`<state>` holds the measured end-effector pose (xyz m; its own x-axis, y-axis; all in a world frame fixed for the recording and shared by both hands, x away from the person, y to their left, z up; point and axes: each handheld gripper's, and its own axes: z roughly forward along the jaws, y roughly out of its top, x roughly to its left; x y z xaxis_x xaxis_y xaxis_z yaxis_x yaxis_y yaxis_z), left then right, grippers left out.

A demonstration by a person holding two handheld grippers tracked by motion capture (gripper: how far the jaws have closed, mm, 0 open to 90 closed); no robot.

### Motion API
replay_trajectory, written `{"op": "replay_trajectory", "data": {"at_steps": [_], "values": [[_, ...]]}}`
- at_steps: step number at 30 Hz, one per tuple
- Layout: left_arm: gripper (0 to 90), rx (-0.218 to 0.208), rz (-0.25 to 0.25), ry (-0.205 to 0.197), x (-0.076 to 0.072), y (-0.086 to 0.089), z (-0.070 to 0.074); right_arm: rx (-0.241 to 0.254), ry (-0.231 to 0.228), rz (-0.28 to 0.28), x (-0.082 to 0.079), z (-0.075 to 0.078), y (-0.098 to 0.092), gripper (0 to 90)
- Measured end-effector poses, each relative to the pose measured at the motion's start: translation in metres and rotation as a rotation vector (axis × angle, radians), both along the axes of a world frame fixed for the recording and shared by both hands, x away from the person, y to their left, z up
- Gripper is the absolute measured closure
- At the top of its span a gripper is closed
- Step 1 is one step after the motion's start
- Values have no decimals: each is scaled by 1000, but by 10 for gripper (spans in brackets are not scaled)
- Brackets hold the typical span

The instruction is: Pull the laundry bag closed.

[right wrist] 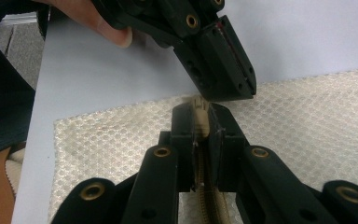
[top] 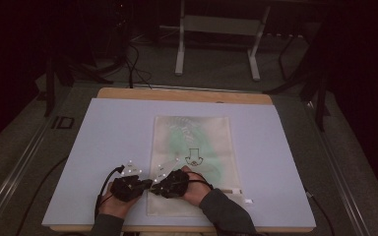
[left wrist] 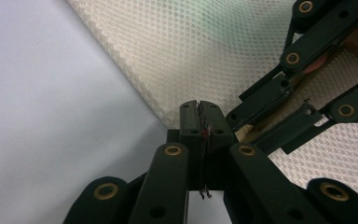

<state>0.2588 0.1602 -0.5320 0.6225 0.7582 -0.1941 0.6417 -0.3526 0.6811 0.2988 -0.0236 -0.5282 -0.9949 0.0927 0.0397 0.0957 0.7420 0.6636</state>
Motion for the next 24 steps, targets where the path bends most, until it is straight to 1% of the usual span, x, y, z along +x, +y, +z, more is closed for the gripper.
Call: {"op": "replay_trajectory", "data": {"at_steps": [5,7,9,13,15,19,24], "values": [[896,61,-13,-25,0,-7,1,-4,-4,3,0,0,0,822],[897,64,-13,-24,0,-7,1,-8,-5,4,0,1,0,822],[897,54,-11,-25,0,-7,0,-15,-17,10,-1,1,-2,823],[898,68,-6,-28,0,-8,1,-18,-9,7,0,2,-4,824],[898,73,-7,-30,-1,-9,1,-21,-13,10,0,2,-4,824],[898,77,-7,-34,-1,-9,1,-25,-21,13,0,3,-4,824],[898,77,-7,-33,-1,-10,1,-36,-22,8,-1,3,-11,824]]}}
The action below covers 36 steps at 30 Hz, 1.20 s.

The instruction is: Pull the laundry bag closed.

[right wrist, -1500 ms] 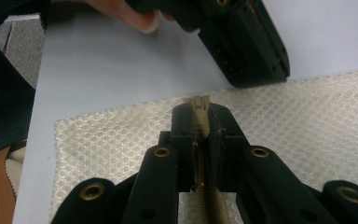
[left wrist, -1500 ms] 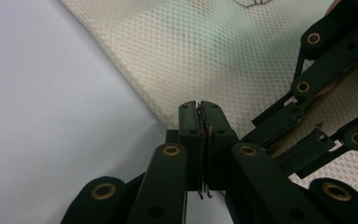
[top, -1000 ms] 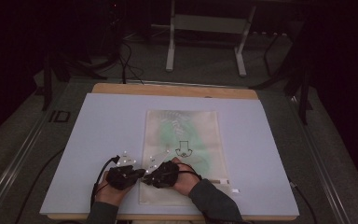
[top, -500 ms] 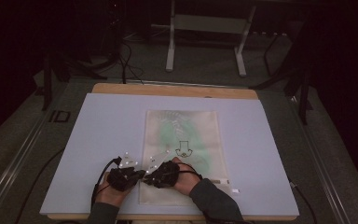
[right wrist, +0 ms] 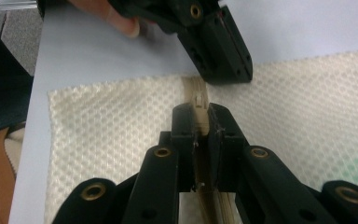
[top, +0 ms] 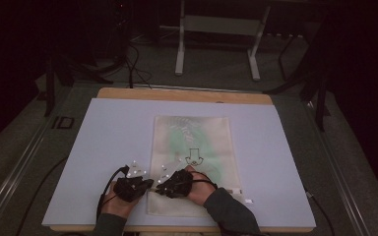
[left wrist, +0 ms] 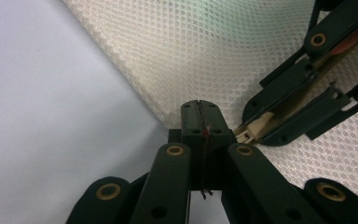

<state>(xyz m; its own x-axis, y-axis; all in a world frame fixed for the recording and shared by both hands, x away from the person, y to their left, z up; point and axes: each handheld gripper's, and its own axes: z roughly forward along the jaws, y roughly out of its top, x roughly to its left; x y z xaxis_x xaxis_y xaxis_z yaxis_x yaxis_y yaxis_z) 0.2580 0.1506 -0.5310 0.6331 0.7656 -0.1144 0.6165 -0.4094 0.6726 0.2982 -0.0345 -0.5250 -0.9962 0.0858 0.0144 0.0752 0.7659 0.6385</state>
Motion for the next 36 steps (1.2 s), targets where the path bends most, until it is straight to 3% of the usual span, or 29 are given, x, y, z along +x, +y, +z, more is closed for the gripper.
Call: {"op": "replay_trajectory", "data": {"at_steps": [11,22,30,36], "values": [[897,5,2,-5,-1,-1,0,-36,-19,9,-2,3,-14,824],[896,42,5,-12,-2,-5,3,-54,-25,7,-3,4,-22,823],[894,9,-30,-39,-5,-10,7,-54,-27,4,-3,4,-21,823],[894,33,-38,-13,0,-16,2,-53,-30,2,-3,4,-20,822]]}}
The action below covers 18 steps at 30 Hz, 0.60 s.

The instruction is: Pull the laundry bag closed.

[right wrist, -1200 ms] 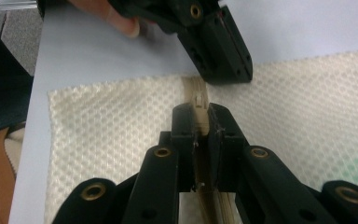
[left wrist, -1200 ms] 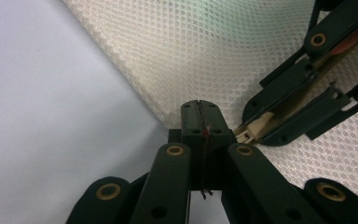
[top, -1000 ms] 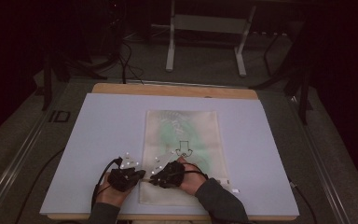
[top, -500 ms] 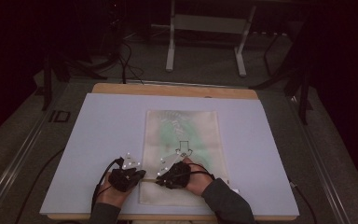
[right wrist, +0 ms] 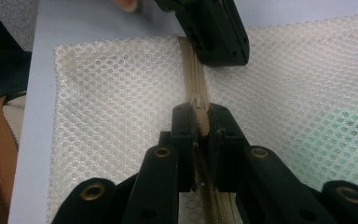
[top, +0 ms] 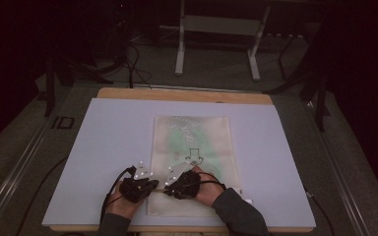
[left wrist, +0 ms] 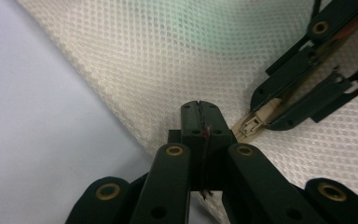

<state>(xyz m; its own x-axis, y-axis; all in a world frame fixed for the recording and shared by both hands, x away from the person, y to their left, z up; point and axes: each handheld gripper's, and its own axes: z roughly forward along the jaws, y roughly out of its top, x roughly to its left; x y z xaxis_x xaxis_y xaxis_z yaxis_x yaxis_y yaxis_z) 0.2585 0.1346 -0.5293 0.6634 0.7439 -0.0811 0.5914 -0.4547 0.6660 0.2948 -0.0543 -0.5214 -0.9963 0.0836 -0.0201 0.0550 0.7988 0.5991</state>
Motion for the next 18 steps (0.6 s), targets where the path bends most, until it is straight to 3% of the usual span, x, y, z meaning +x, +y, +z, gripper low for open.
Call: {"op": "replay_trajectory", "data": {"at_steps": [6,13,18], "values": [[894,-32,2,13,2,3,-2,-4,3,3,0,0,1,821],[895,-12,2,6,1,2,-2,-27,-9,13,-1,2,3,821],[896,-5,-1,6,1,1,-2,-94,-46,48,-2,7,8,823]]}}
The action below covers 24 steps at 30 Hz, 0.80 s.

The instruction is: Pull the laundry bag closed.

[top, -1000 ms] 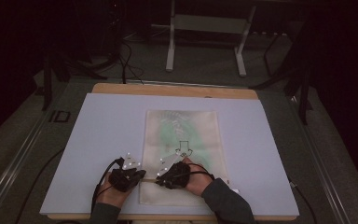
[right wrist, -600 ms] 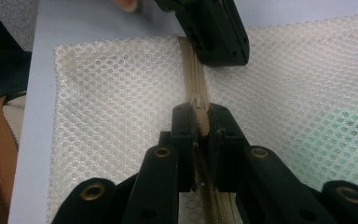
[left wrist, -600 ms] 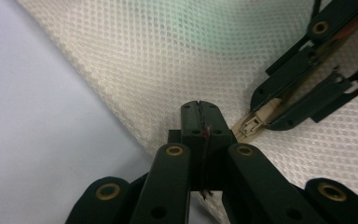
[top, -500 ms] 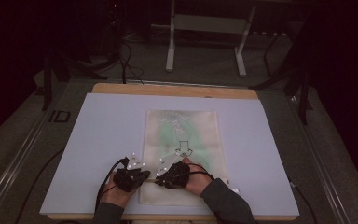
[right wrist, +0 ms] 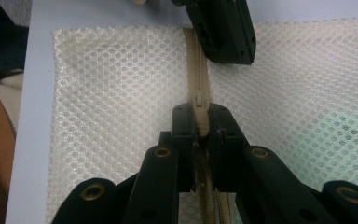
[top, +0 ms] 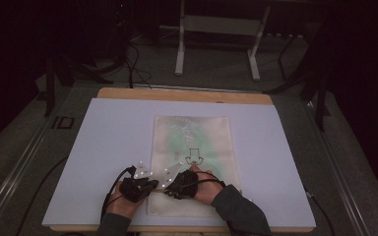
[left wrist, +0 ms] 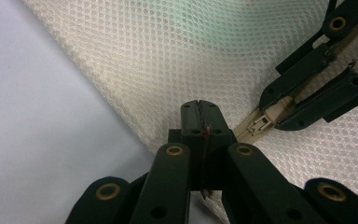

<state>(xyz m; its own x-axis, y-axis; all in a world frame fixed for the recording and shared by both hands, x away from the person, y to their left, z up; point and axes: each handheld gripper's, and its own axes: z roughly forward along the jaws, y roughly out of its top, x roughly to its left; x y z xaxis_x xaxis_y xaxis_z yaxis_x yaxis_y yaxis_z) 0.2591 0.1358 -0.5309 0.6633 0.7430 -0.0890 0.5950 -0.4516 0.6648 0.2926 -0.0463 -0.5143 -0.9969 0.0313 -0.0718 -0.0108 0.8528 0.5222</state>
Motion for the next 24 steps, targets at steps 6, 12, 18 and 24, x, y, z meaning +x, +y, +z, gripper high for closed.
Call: {"op": "replay_trajectory", "data": {"at_steps": [6,12,18,24], "values": [[896,6,-1,-3,0,0,0,-44,-11,16,0,3,0,823],[896,7,2,-6,-1,-1,0,-69,-20,23,0,5,-3,823],[895,9,1,-10,-1,-1,0,-98,-33,28,-2,7,-4,823],[895,11,0,-10,-1,-1,0,-114,-29,26,-2,8,-6,823]]}}
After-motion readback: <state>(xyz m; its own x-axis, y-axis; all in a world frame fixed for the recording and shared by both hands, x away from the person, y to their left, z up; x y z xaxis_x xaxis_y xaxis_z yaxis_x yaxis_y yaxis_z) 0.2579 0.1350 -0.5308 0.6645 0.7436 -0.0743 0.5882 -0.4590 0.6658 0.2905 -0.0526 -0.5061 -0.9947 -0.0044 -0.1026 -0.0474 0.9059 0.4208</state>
